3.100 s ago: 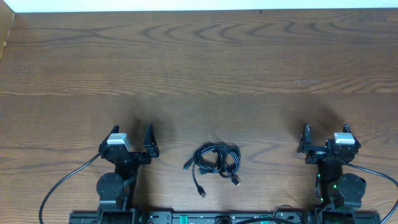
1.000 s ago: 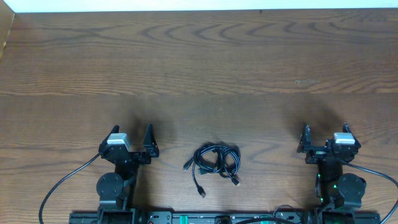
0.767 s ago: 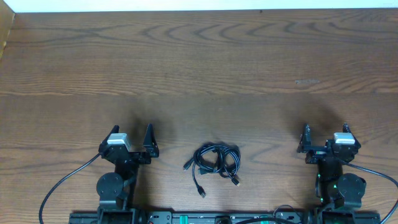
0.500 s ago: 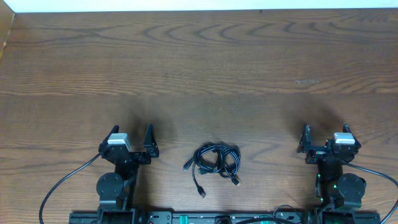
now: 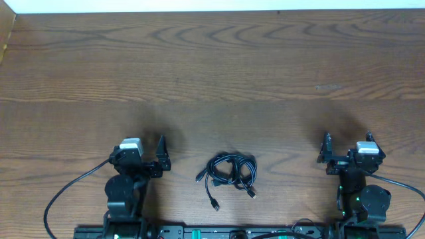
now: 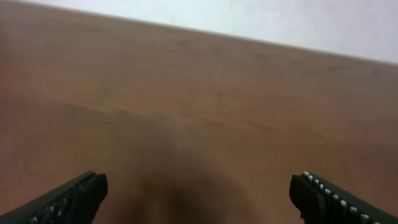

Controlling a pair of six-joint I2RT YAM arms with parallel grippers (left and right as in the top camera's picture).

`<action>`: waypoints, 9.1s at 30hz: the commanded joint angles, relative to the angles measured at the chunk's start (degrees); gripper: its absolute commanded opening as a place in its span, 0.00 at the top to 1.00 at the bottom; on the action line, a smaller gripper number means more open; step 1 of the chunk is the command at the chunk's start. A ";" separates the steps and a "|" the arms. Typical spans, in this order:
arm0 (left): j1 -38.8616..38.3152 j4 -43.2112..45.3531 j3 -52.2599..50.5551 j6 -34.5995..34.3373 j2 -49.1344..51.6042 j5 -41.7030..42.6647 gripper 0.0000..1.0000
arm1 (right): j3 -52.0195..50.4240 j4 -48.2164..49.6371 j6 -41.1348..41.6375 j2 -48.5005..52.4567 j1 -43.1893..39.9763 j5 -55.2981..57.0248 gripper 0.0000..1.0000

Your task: Untangle cables

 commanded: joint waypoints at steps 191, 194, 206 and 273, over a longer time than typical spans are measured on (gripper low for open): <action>-34.21 -22.10 37.53 9.66 76.39 10.88 0.02 | -0.07 -0.31 -0.48 0.07 0.33 0.66 0.01; -34.21 -22.23 36.85 9.66 76.39 10.40 0.02 | -0.07 -0.31 -0.48 0.07 0.33 0.66 0.01; -34.21 -22.08 36.50 9.62 76.65 10.19 0.27 | -0.07 -0.31 -0.46 0.07 0.33 0.66 0.01; -34.36 1.77 41.05 29.24 33.92 27.19 0.93 | 2.05 3.91 20.33 0.09 0.33 -22.91 0.01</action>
